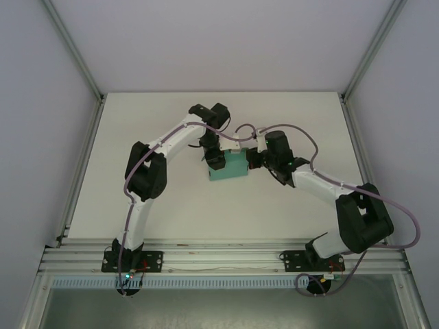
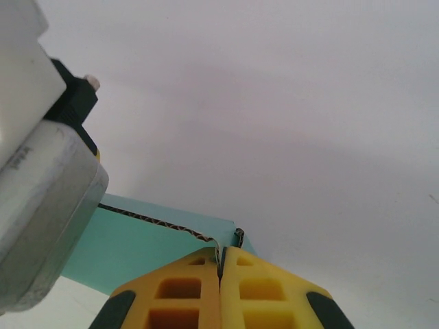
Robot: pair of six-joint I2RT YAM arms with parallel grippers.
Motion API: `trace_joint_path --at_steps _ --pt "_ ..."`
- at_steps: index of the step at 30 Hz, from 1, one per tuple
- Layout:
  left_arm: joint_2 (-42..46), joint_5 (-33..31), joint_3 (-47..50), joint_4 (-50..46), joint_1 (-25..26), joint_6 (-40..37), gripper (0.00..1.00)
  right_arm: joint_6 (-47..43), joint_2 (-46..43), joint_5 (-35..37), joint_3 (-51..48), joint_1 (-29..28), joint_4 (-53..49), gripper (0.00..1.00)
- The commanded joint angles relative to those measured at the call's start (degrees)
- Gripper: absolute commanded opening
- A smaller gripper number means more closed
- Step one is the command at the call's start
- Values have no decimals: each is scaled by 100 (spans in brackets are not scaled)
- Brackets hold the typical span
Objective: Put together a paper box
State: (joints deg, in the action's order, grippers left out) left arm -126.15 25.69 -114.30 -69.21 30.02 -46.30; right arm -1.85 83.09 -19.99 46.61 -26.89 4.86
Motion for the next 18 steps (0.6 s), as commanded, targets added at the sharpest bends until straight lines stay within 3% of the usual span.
trace_joint_path --at_steps 1,5,11,17,18 --pt "-119 94 -143 448 97 28 46 -313 149 269 -352 -251 -549 0" --pt "-86 54 -169 438 92 15 47 -344 227 455 -279 -316 -570 0" --pt "99 111 -138 643 85 243 63 -377 488 775 -311 -532 -393 0" --pt "693 -202 391 1137 81 544 87 -315 339 895 -344 -615 -294 0" --pt "877 -342 569 1307 82 626 99 -284 275 957 -371 -630 -276 0"
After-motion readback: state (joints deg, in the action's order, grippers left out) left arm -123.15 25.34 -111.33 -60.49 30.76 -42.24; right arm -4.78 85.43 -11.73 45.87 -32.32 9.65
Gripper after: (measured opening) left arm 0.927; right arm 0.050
